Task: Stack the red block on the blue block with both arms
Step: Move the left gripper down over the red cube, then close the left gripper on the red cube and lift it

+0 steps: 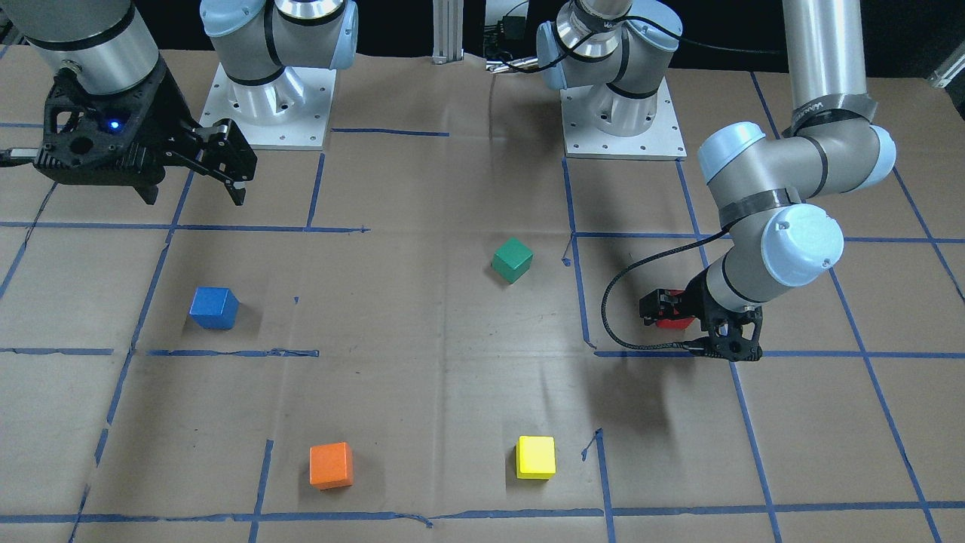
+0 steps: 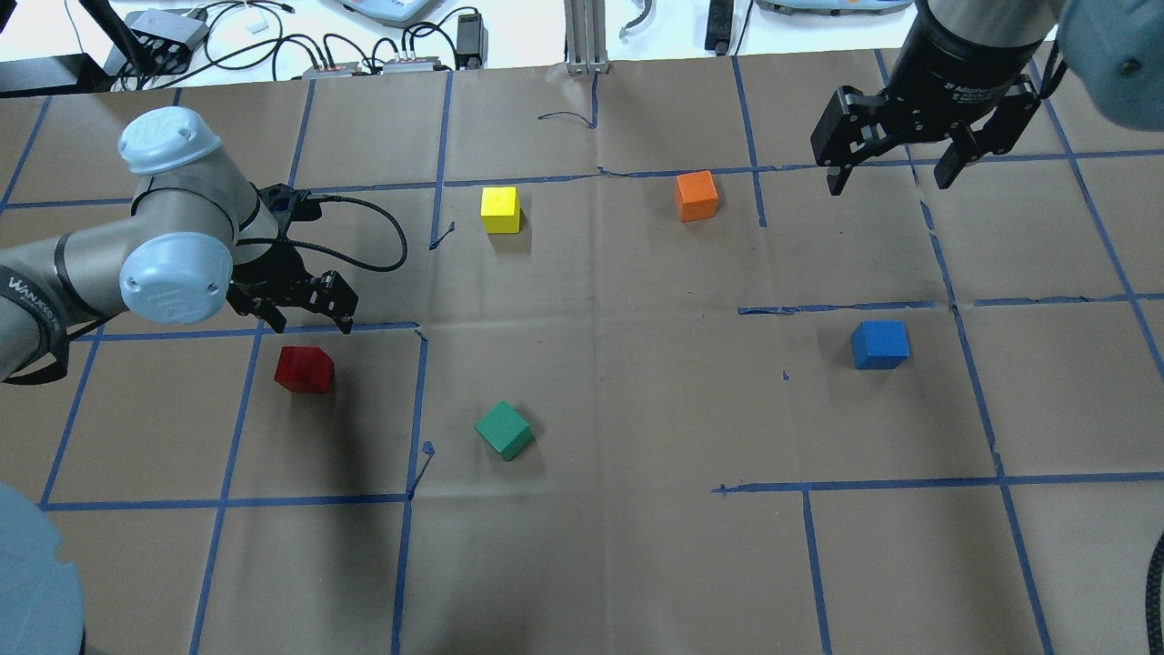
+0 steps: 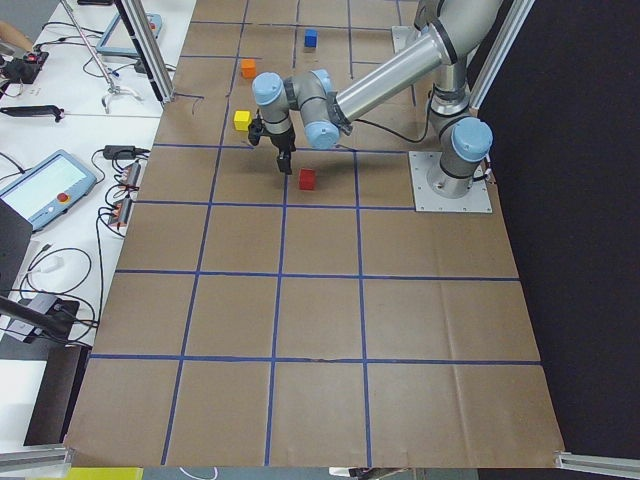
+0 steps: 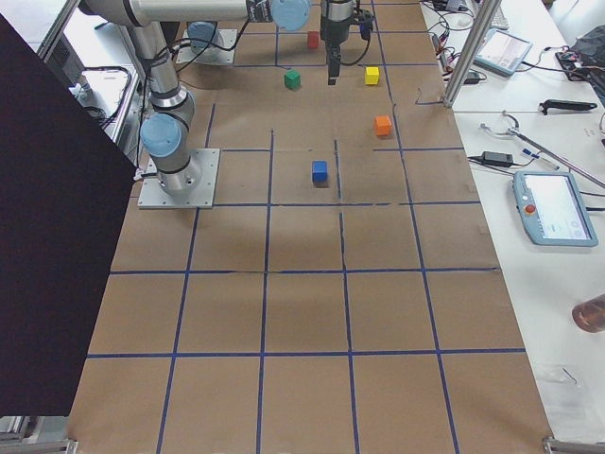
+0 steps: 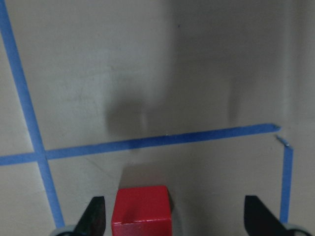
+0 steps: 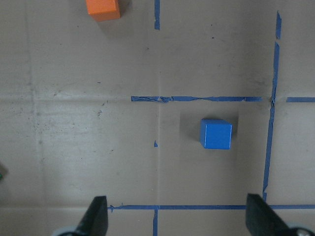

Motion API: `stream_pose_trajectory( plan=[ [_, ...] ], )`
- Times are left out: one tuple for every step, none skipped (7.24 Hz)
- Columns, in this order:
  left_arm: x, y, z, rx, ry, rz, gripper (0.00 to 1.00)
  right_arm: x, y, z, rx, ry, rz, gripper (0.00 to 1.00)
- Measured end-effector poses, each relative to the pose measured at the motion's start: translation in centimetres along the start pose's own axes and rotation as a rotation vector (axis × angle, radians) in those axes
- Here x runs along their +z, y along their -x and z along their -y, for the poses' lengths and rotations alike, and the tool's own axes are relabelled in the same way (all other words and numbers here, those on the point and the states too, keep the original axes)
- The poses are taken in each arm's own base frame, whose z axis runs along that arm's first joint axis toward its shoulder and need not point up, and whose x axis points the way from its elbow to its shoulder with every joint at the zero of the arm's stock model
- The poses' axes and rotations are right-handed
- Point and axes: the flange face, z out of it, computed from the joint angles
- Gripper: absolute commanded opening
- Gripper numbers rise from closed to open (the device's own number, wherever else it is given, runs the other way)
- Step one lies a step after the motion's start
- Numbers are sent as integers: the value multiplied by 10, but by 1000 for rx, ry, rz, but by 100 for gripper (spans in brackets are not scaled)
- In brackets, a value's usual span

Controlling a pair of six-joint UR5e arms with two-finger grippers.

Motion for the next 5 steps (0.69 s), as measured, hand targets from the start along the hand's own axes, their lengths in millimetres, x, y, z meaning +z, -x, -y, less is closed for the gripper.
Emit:
stream_pose_trajectory(
  plan=[
    [2, 3, -3, 16, 2, 28, 100, 0, 0, 0, 0, 1, 0, 100],
    [4, 5, -5, 25, 9, 43, 100, 0, 0, 0, -1, 1, 0, 100],
    [10, 8, -8, 25, 23, 43, 100, 0, 0, 0, -1, 2, 0, 100],
    [19, 16, -14, 17, 41, 32, 100, 0, 0, 0, 0, 2, 0, 100],
    [25, 24, -20, 7, 52, 19, 100, 1, -1, 0, 0, 2, 0, 100]
  ],
)
